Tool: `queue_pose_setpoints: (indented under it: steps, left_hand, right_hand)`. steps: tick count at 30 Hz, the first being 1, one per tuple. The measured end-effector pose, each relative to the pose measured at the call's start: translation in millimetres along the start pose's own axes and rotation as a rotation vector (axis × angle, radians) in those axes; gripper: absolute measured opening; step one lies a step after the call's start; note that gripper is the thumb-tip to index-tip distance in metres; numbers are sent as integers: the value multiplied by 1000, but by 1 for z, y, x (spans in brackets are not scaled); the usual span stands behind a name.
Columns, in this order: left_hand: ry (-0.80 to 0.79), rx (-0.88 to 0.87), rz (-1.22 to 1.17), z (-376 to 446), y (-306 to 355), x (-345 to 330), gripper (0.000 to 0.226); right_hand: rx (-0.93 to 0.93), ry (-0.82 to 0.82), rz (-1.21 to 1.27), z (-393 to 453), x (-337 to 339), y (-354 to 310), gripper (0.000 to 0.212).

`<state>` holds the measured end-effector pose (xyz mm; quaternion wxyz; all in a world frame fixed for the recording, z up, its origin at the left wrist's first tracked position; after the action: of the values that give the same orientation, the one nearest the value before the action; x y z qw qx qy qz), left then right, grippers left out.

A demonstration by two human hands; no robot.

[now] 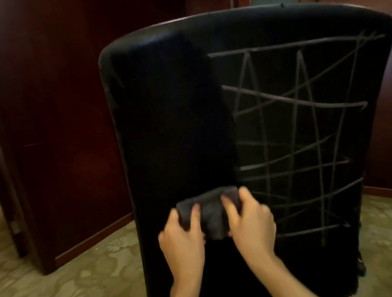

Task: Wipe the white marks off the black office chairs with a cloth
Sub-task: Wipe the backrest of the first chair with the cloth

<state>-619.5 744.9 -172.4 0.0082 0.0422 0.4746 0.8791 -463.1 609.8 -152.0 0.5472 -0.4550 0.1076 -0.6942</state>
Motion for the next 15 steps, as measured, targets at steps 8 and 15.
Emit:
queue_pose_setpoints:
  steps: [8, 15]
  left_hand:
    - [11, -93, -142, 21, 63, 4, 28]
    - [-31, -14, -92, 3, 21, -20, 23]
  right_hand:
    - [79, 174, 227, 18, 43, -27, 43]
    - [47, 97, 83, 19, 23, 5, 38]
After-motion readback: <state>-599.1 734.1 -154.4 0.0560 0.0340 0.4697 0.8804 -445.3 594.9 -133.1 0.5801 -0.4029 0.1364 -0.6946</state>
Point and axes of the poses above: each hand's wrist, its own z-axis towards the middle knuckle, its own x-axis out of the back of the hand, y = z × x, the point moved 10 cm from there along z, towards the middle knuckle, and after that the axes turned 1 degree about -y, right-handed, at the moved point
